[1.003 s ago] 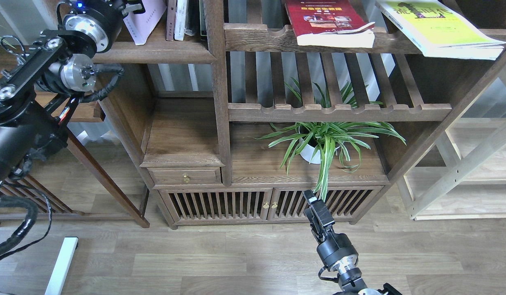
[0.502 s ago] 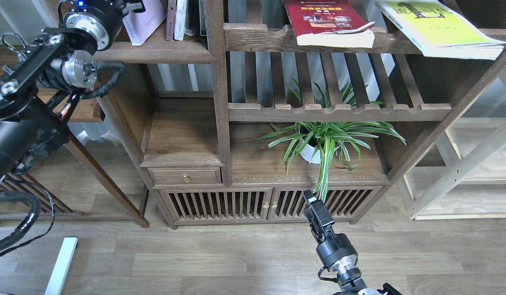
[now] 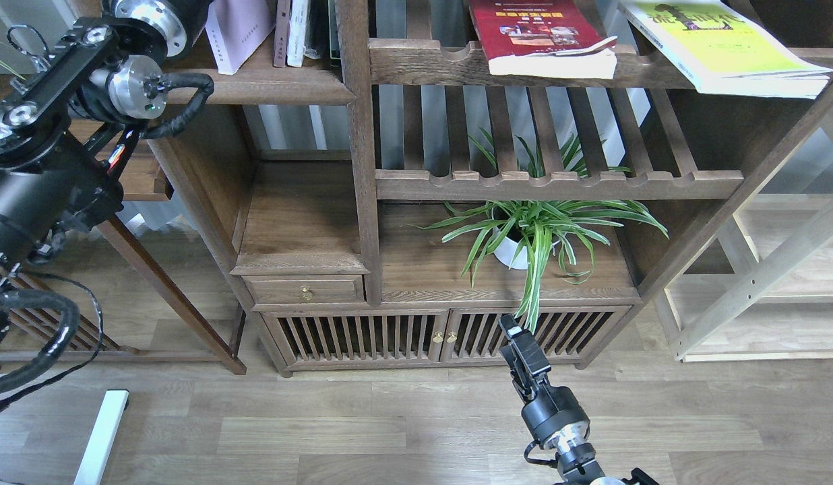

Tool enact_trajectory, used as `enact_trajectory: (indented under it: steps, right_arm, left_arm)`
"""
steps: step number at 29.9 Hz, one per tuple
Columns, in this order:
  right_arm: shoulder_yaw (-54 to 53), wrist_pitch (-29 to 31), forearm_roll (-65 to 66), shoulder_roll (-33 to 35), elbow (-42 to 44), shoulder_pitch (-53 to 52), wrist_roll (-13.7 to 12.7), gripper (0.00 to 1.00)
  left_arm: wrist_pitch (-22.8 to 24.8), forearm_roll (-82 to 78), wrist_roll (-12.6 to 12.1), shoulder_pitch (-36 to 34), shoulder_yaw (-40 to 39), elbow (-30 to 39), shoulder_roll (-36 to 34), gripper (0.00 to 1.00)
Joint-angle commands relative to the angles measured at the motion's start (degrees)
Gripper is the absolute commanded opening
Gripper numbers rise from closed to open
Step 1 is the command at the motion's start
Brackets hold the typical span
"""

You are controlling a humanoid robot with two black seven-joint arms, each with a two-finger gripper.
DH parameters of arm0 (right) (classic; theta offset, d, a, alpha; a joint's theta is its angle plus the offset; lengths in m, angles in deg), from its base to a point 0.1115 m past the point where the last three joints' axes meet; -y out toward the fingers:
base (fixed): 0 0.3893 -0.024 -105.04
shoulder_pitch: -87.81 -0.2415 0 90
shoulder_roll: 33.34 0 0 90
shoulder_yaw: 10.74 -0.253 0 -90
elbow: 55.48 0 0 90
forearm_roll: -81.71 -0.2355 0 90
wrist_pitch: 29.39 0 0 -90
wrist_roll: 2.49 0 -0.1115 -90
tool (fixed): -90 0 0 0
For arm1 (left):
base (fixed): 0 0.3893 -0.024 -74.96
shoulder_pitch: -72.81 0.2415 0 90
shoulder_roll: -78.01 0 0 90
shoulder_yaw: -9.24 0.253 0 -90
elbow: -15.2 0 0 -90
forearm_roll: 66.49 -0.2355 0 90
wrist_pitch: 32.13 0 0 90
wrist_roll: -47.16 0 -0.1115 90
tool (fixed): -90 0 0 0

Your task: Organize books on shelf

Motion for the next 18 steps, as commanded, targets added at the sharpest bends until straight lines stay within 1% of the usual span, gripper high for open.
enact_trajectory:
  steps: [1, 8, 18]
  right_arm:
    - [0.1, 0.0, 0.0, 0.0, 0.0, 0.0, 0.0, 0.99]
    - [0.1, 0.0, 0.0, 0.0, 0.0, 0.0, 0.0, 0.99]
    - [0.1, 0.0, 0.0, 0.0, 0.0, 0.0, 0.0, 0.99]
  left_arm:
    - [0.2, 0.0, 0.1, -1.8, 0.0, -1.4, 0.6, 0.35]
    - [0.7, 0.0, 0.2, -5.5, 0.0, -4.4, 2.9, 0.35]
    - [0.8, 0.0, 0.4, -6.8, -0.1, -5.0, 4.1, 0.35]
